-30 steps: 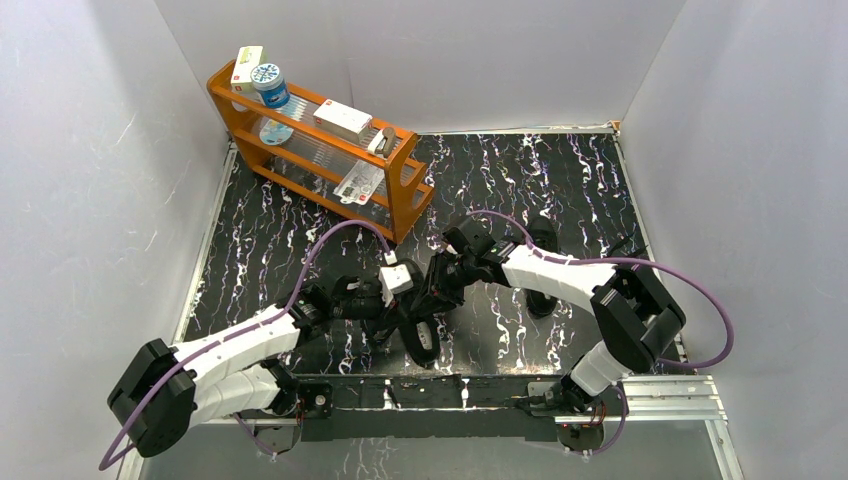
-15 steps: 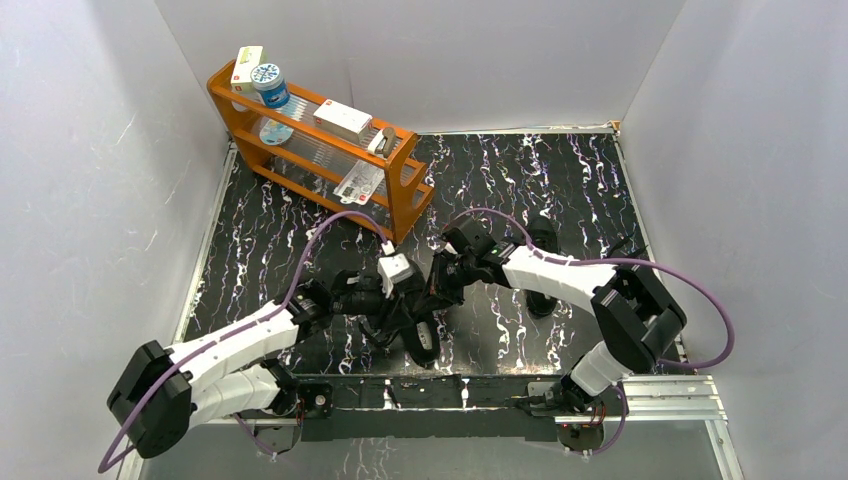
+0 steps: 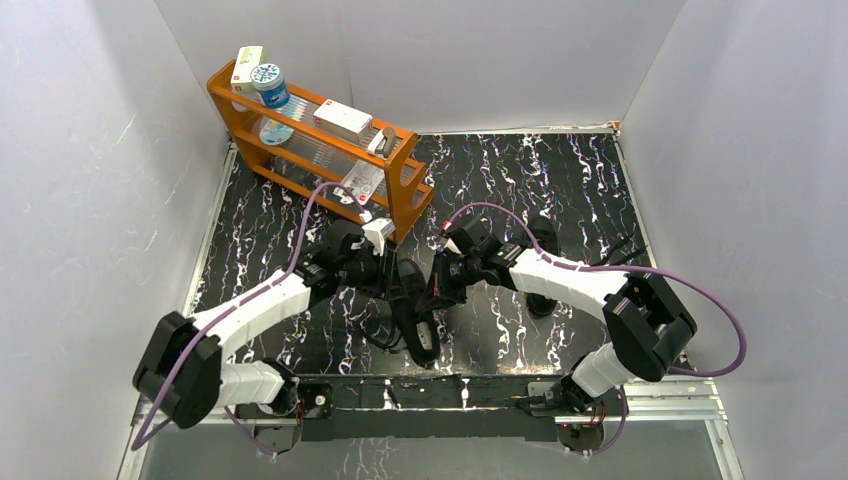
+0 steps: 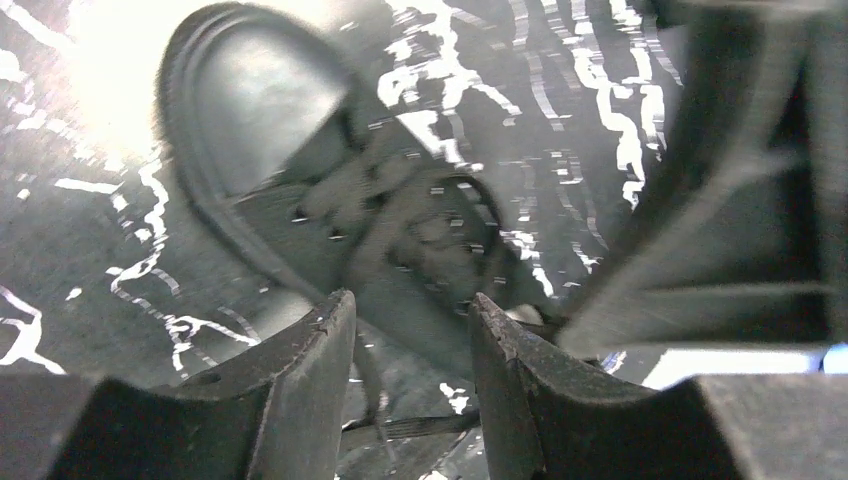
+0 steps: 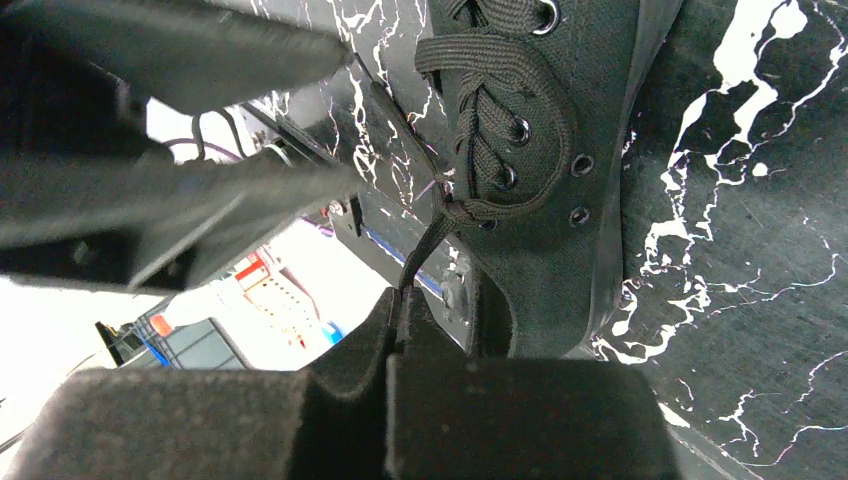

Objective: Tie the shoes
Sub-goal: Wrap the shoelace around the shoelace.

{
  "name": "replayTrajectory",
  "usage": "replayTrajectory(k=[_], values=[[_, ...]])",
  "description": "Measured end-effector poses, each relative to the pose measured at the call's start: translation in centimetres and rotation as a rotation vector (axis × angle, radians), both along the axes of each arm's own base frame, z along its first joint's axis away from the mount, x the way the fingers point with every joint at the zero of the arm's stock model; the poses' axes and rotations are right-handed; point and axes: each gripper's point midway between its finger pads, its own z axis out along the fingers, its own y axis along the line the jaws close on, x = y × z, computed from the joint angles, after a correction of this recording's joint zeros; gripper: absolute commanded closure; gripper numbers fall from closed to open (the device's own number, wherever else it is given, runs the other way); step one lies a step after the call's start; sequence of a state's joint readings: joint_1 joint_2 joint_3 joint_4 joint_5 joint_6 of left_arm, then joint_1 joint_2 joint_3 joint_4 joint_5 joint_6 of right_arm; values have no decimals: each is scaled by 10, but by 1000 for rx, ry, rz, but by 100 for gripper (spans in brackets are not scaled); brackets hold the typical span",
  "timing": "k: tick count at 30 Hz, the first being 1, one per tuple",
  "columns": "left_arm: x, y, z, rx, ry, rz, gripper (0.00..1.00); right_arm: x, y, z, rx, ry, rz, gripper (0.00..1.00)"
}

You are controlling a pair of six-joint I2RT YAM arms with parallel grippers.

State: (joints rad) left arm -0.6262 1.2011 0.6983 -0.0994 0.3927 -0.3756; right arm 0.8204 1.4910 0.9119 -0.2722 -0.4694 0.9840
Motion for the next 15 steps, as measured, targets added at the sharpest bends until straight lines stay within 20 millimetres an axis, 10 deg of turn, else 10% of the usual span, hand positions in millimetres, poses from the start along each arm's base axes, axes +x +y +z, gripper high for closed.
replayTrajectory(k=[4, 15], values=[[2, 15, -39, 97, 120, 36, 56, 0, 0, 0, 1, -6, 6, 100], [8, 15, -60, 167, 129, -36, 64, 1, -1, 0, 1, -11, 8, 100]])
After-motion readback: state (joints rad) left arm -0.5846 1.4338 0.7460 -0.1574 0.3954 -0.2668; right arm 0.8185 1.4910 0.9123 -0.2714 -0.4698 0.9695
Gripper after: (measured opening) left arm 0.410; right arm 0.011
